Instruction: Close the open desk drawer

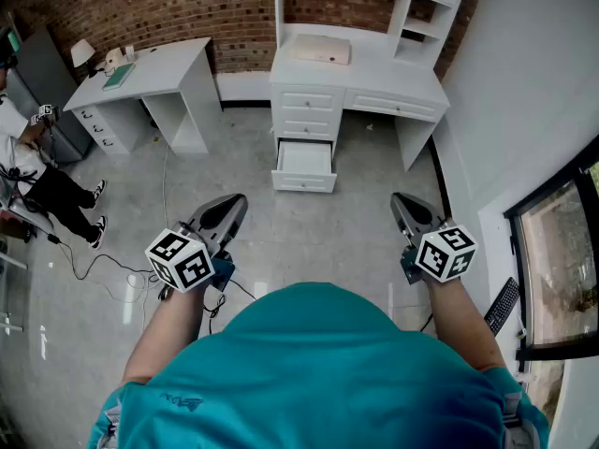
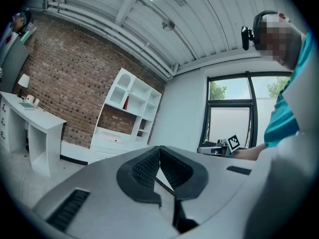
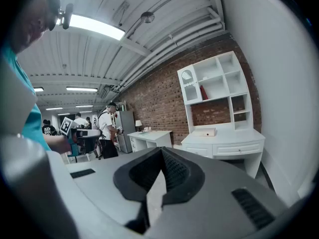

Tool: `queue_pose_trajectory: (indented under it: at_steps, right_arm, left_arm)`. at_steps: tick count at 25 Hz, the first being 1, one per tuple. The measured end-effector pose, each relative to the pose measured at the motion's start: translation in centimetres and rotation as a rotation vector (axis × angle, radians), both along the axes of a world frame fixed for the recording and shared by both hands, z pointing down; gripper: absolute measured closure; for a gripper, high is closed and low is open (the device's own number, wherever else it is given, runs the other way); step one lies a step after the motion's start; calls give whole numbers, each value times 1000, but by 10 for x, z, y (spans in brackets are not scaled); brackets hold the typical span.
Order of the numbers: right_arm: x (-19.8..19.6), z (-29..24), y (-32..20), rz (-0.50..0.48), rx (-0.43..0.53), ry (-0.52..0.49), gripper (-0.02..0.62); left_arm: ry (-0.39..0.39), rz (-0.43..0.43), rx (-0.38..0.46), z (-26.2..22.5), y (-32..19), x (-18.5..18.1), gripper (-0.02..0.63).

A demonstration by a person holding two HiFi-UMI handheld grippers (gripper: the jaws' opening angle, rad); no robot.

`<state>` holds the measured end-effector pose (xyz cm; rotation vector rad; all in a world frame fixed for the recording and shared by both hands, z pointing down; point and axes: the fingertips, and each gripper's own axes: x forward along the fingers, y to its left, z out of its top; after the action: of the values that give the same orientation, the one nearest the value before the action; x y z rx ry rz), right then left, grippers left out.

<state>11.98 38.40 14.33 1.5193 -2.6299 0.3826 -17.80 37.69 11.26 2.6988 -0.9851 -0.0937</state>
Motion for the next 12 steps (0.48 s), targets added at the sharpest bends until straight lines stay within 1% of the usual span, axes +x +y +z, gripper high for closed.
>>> queue_pose_trajectory:
  at_steps: [12]
  right_arm:
    - [17, -6, -6, -14, 0, -6, 577]
  left_arm:
    - [1, -4, 1, -7, -2, 23, 589]
